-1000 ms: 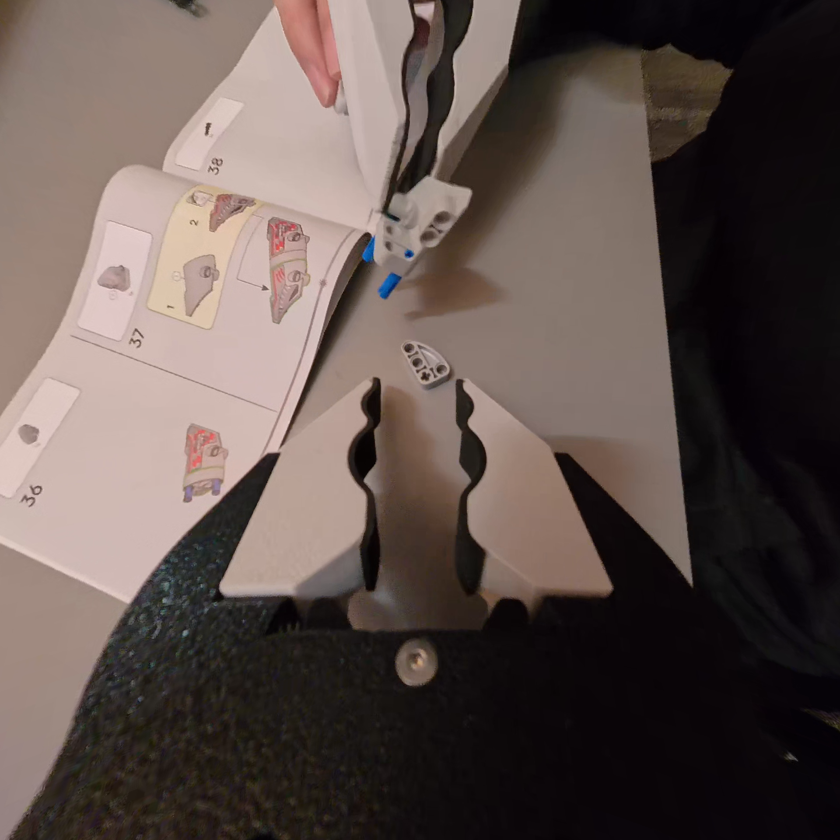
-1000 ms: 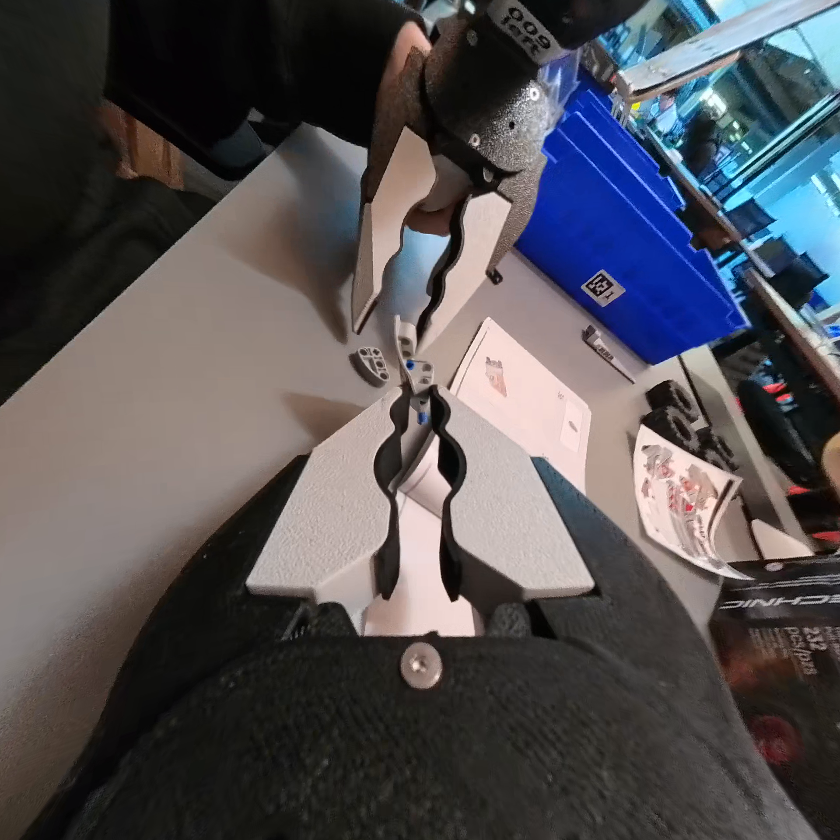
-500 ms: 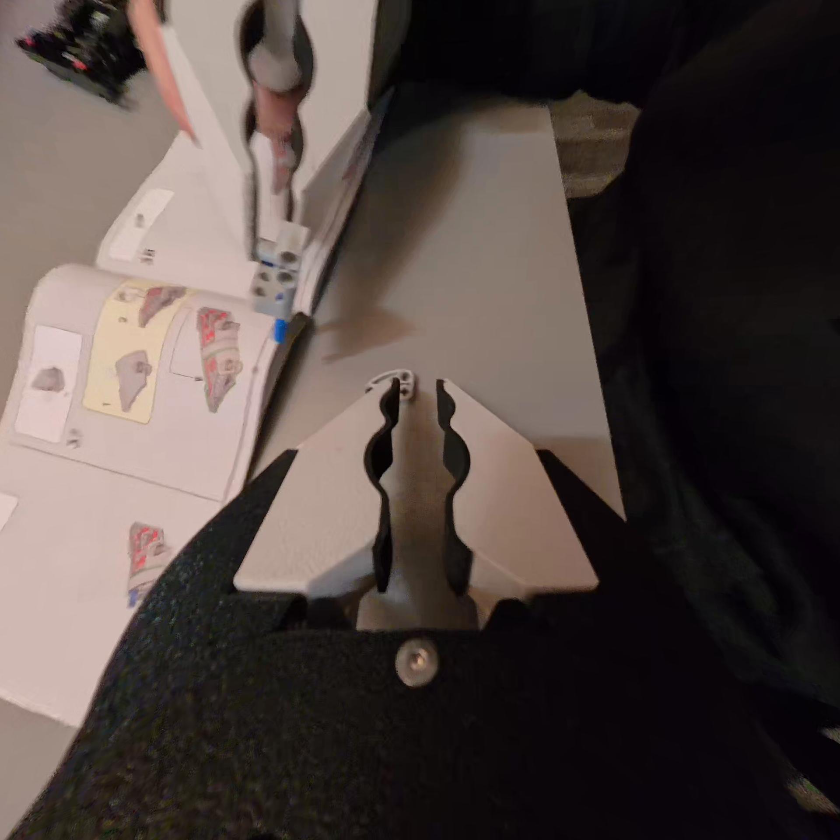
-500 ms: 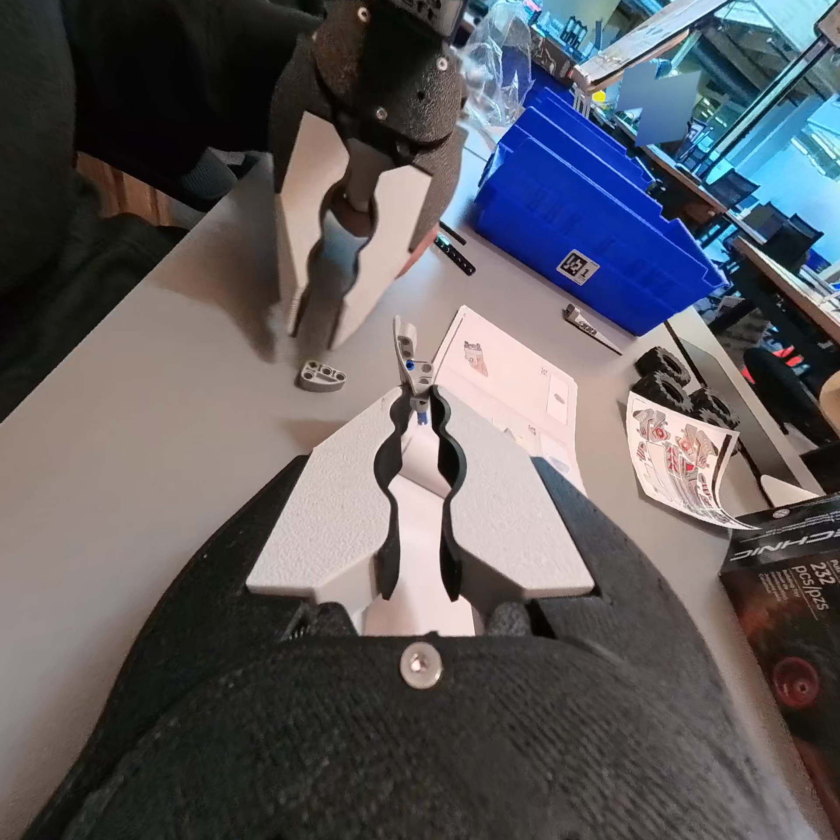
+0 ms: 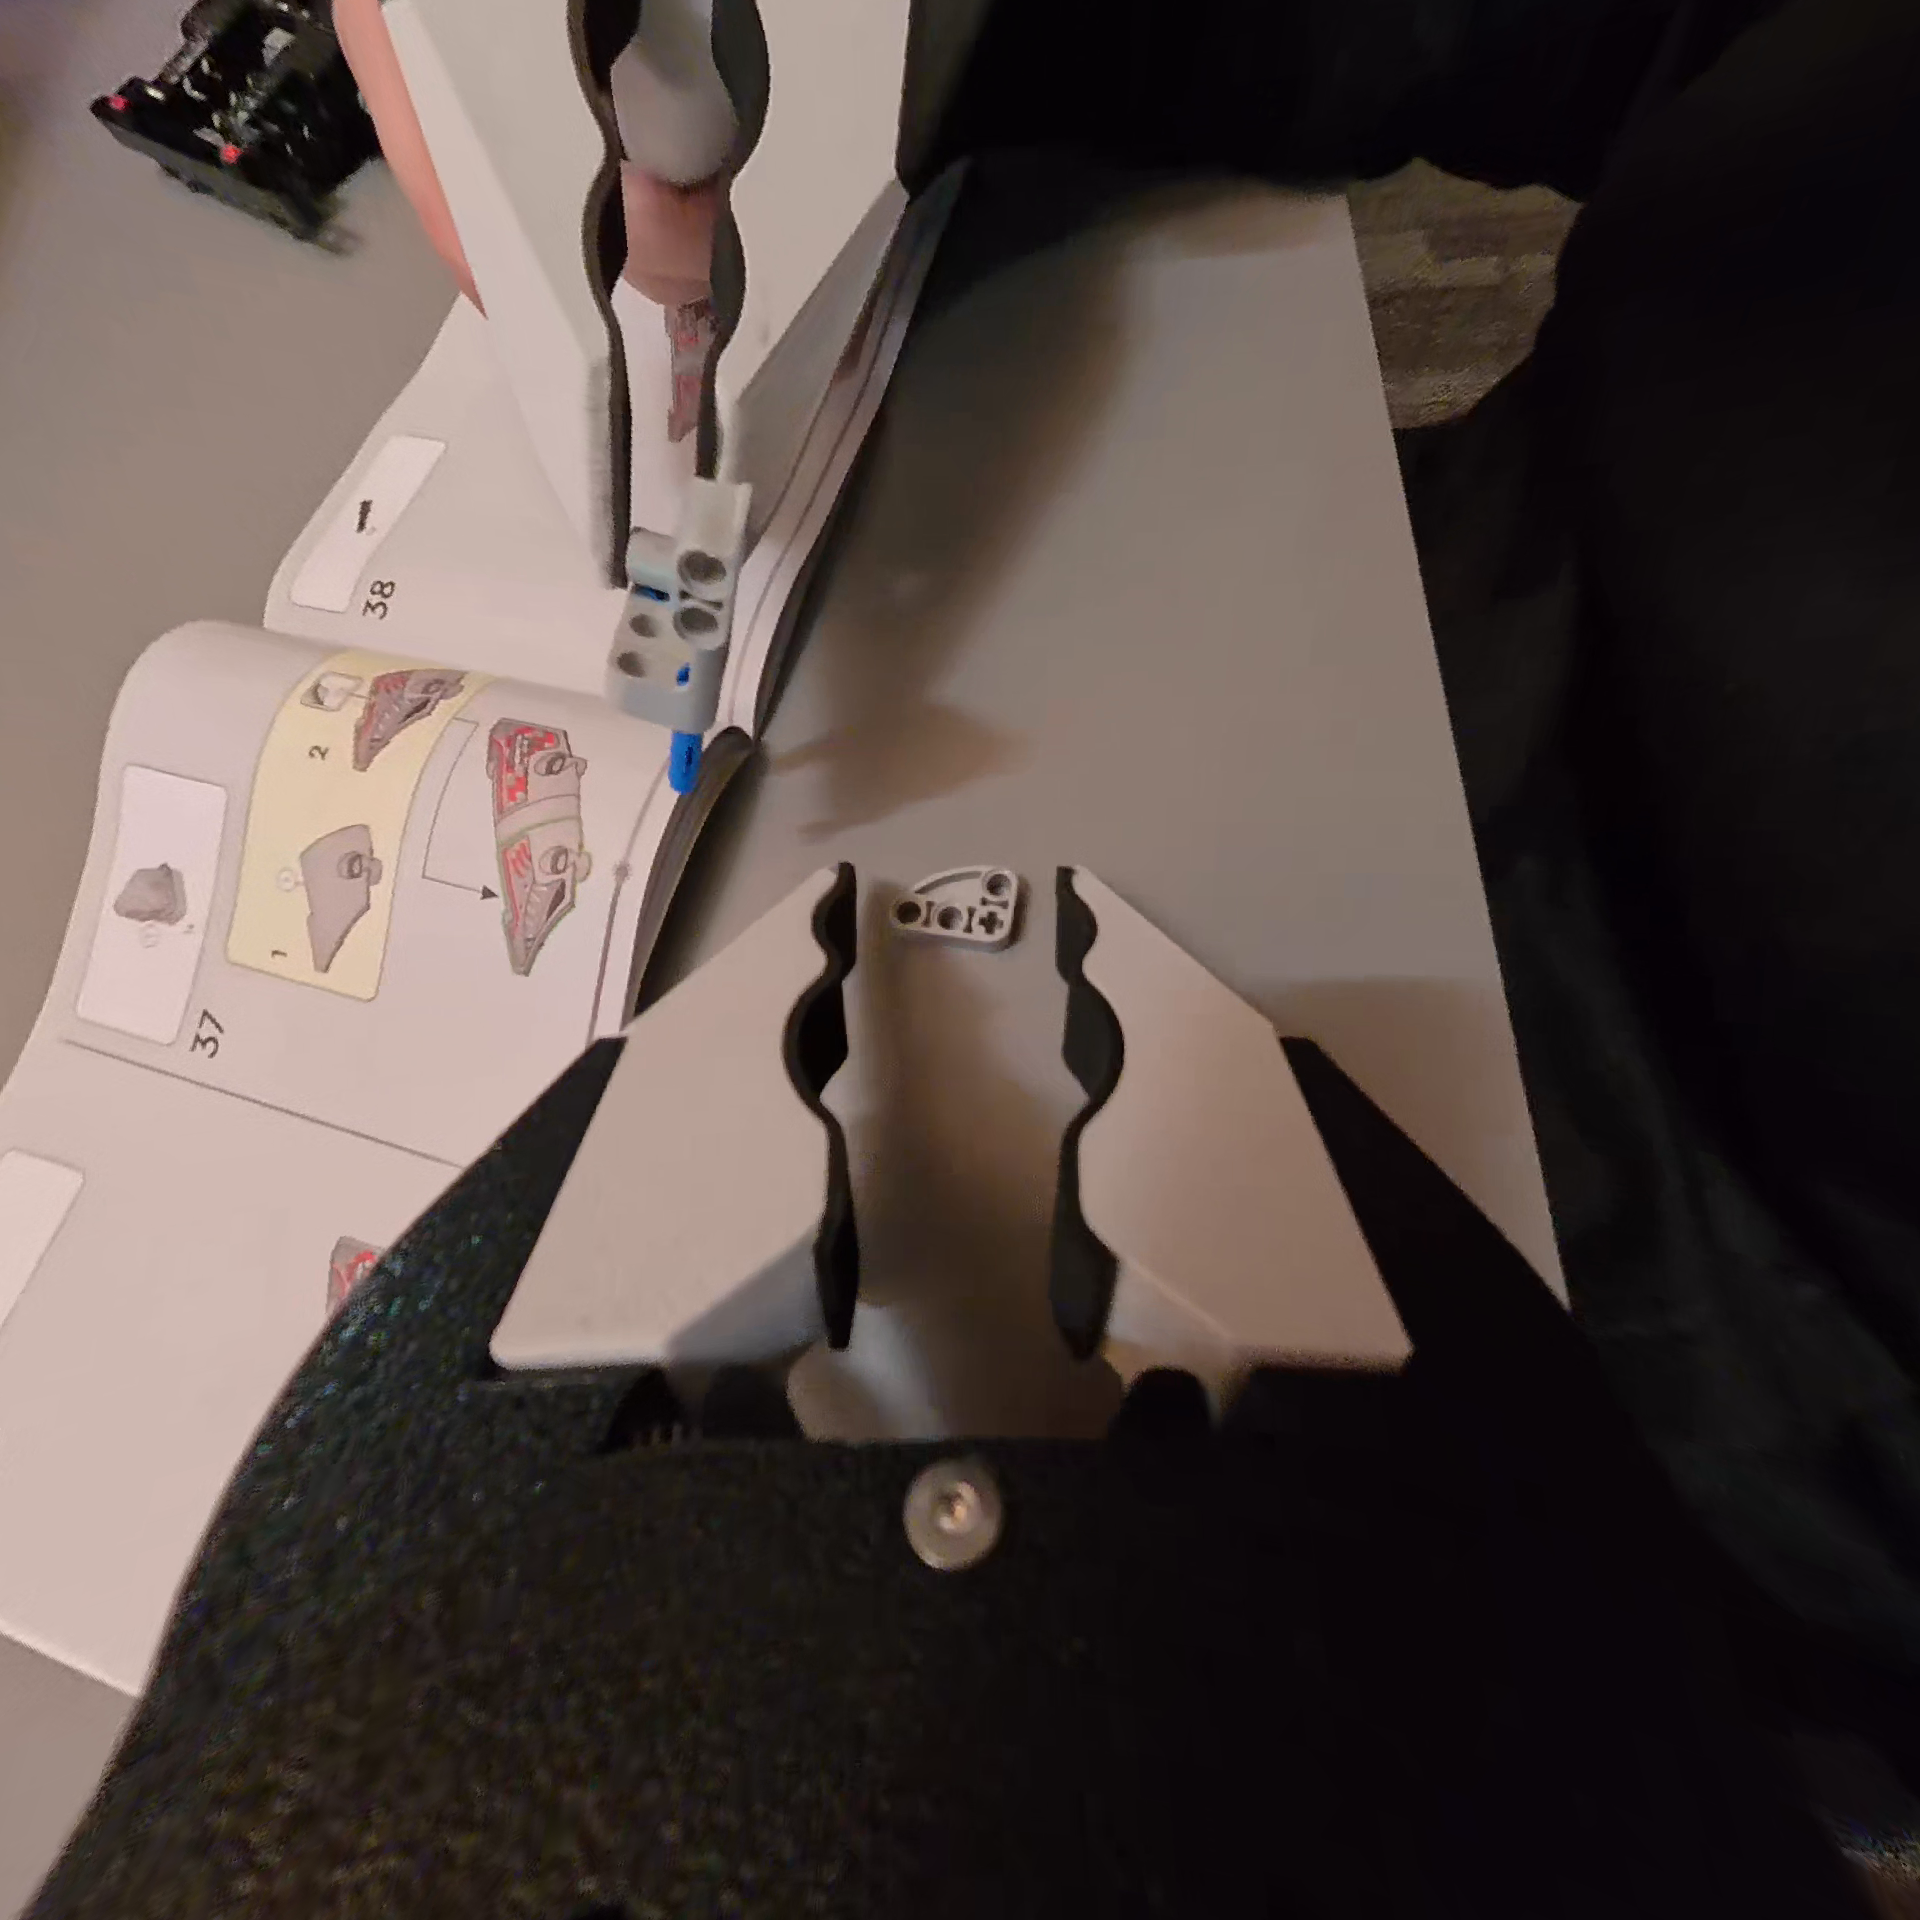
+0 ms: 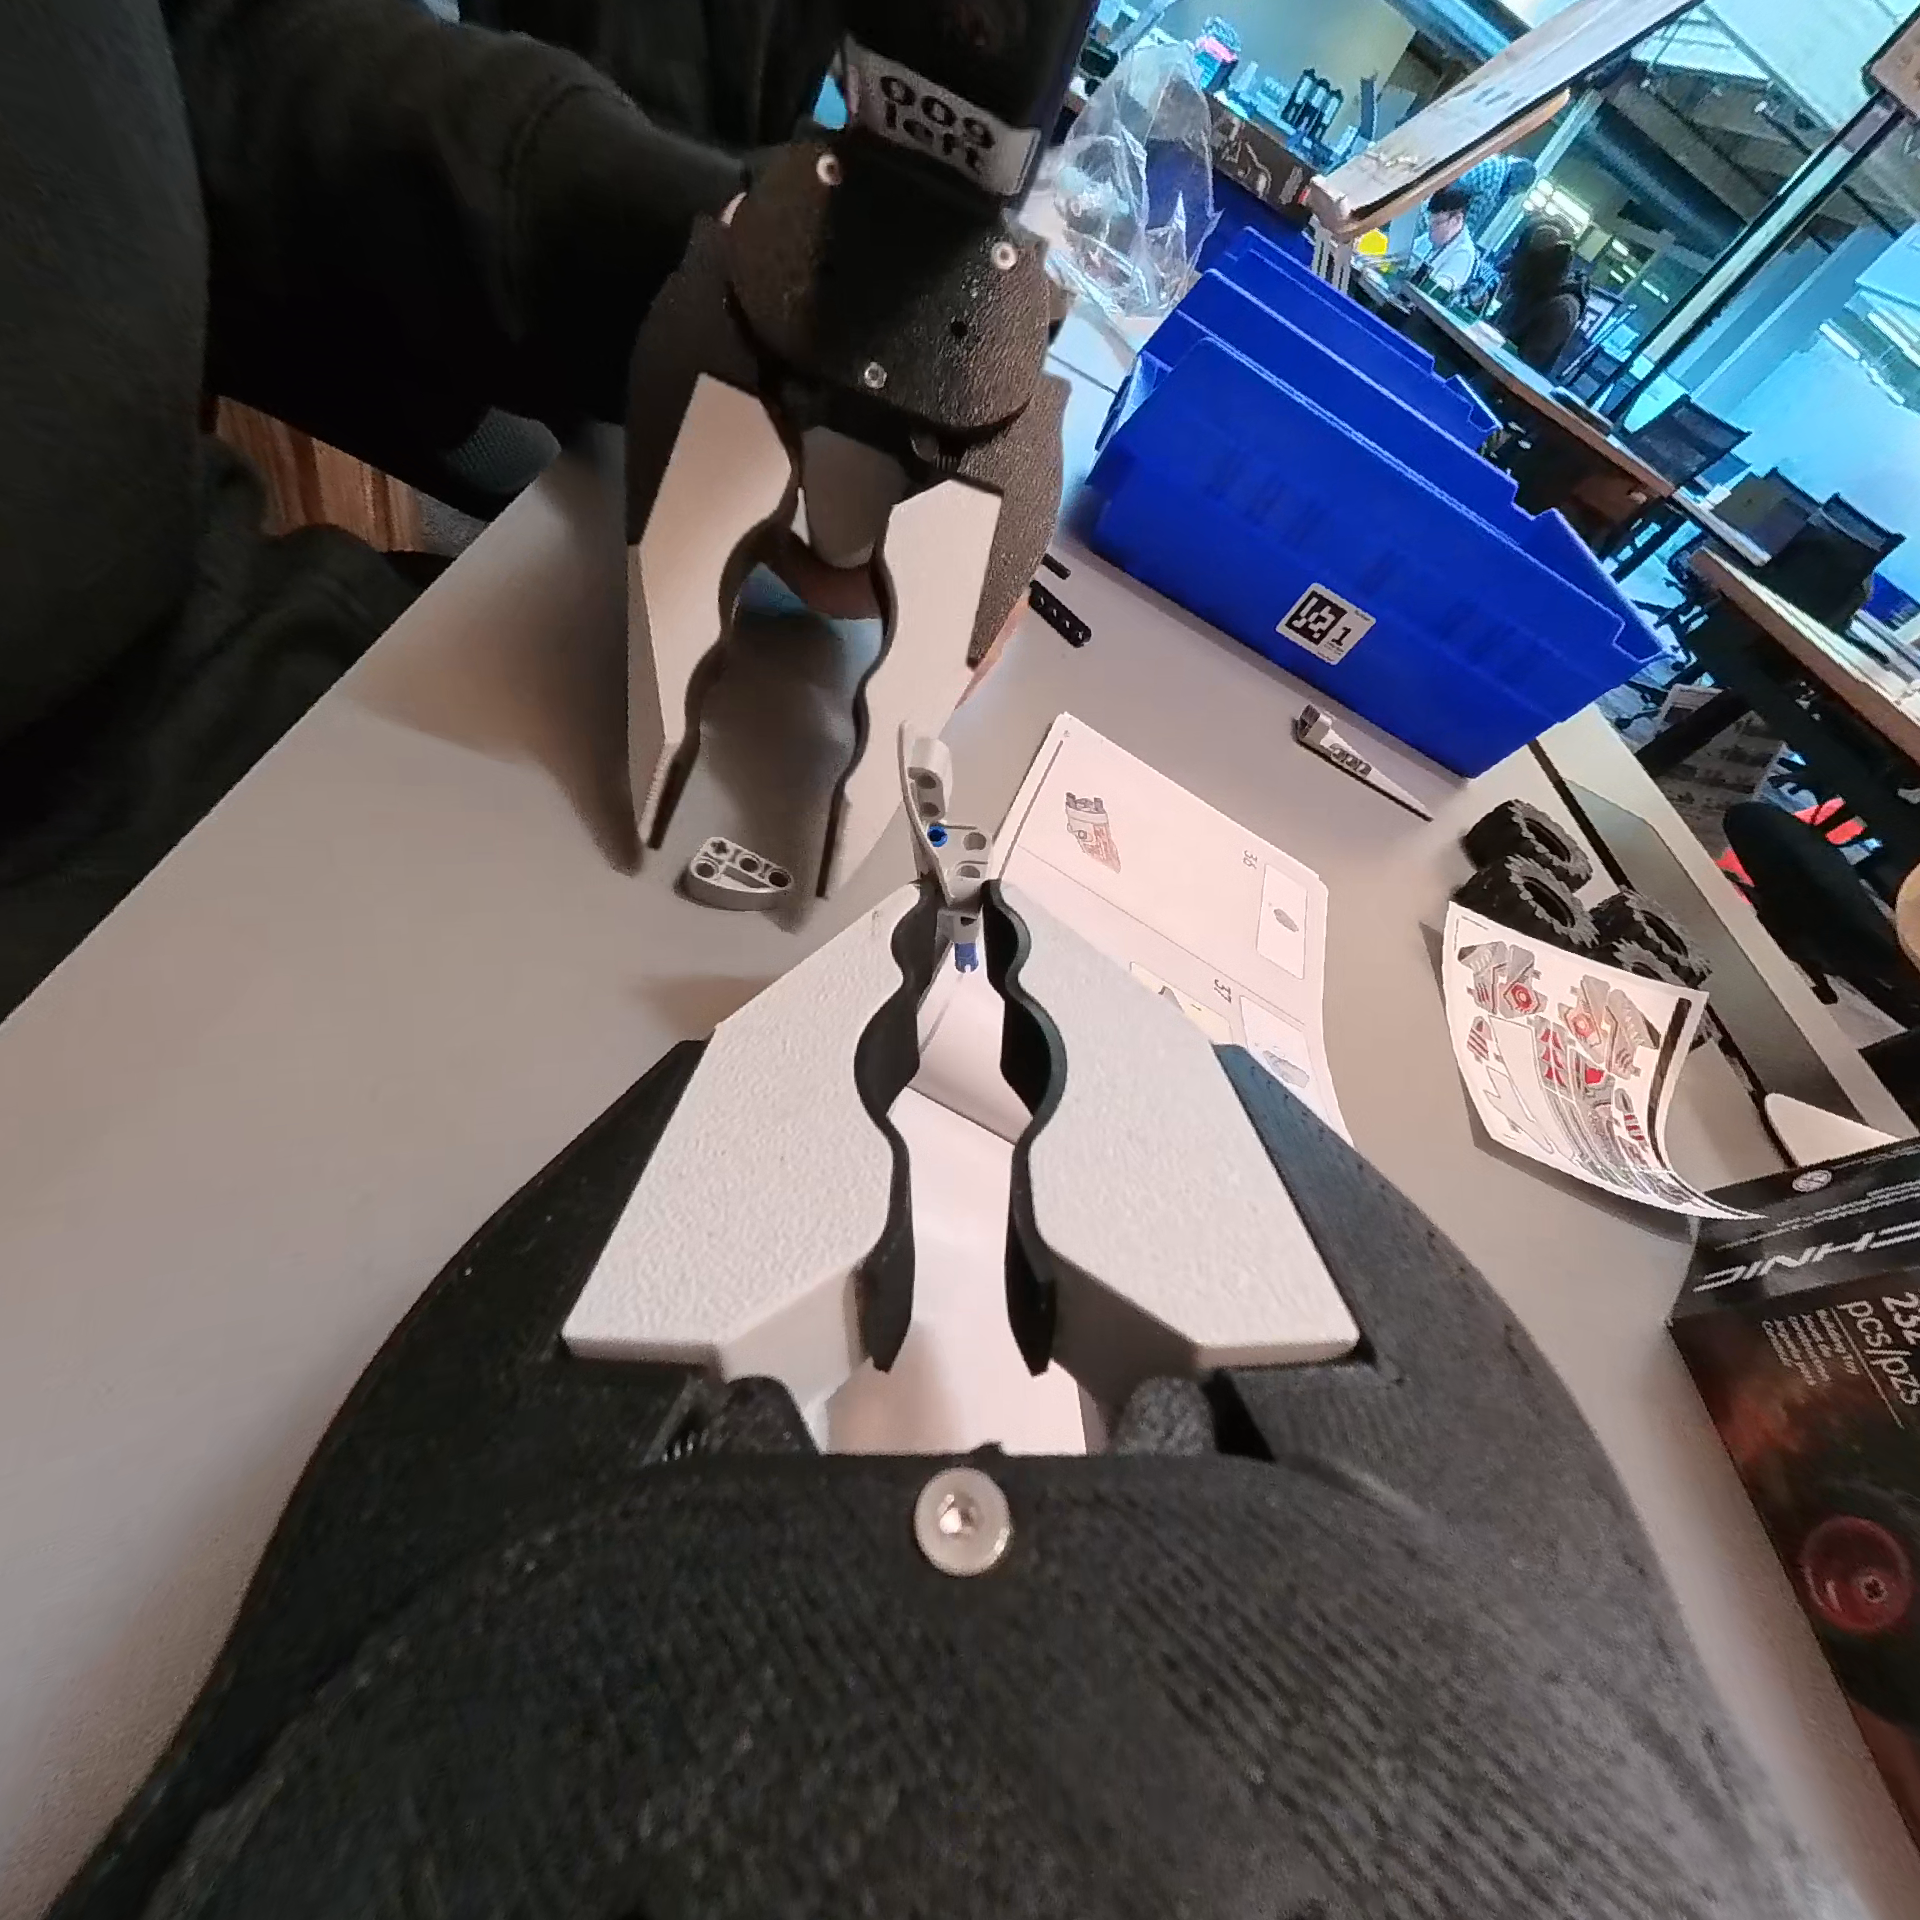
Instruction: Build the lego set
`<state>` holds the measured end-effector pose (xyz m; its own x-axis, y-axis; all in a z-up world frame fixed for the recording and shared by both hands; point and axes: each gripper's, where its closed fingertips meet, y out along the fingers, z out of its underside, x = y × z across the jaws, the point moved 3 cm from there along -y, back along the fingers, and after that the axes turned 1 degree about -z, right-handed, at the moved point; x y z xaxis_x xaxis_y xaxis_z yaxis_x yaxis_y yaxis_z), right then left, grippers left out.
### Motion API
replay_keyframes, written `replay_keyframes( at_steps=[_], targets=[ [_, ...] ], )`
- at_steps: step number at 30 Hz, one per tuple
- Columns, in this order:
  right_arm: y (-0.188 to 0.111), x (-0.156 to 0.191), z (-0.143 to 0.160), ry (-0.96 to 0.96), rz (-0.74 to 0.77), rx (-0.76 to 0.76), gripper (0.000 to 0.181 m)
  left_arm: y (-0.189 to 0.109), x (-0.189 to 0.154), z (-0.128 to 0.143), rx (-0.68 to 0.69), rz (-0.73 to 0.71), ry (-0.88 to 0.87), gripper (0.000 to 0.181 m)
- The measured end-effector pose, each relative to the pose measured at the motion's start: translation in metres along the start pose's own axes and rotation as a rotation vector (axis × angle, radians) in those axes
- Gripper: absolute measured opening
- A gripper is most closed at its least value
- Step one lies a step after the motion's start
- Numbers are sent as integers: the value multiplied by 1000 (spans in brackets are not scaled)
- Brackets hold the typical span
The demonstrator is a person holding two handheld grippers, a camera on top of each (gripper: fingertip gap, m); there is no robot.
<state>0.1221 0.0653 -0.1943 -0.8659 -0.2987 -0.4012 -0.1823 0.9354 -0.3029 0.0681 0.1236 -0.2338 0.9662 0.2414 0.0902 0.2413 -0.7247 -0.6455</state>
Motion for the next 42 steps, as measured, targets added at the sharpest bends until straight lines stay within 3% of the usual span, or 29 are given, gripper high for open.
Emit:
replay_keyframes(
  at_steps=[6, 12, 20, 23, 25, 28, 32, 37, 42],
  targets=[
    [-6, -1, -4, 38, -36, -49, 6, -12, 14, -6, 87, 40, 234, 30],
    [-21, -7, -1, 82, -26, -74, 6, -4, 12, -11, 214, 255, 407, 29],
    [-40, -16, -9, 152, -14, -188, 6, 7, 8, -7, 278, 379, 360, 0],
    [-46, -20, -9, 158, 6, -198, 6, 4, 4, -4, 269, 385, 306, 3],
    [-50, -21, -9, 164, 10, -203, 6, 2, 5, -4, 244, 361, 276, 18],
    [-59, -24, -9, 177, 12, -219, 6, -5, 7, -8, 188, 354, 232, 17],
    [-67, -24, -12, 203, -10, -250, 6, -1, 4, -1, 289, 380, 298, 13],
    [-78, -29, -13, 179, 35, -259, 6, 9, 5, -9, 290, 397, 308, 5],
    [-85, -42, -14, 99, 184, -215, 6, 16, 28, -15, 203, 240, 217, 5]
  ],
)
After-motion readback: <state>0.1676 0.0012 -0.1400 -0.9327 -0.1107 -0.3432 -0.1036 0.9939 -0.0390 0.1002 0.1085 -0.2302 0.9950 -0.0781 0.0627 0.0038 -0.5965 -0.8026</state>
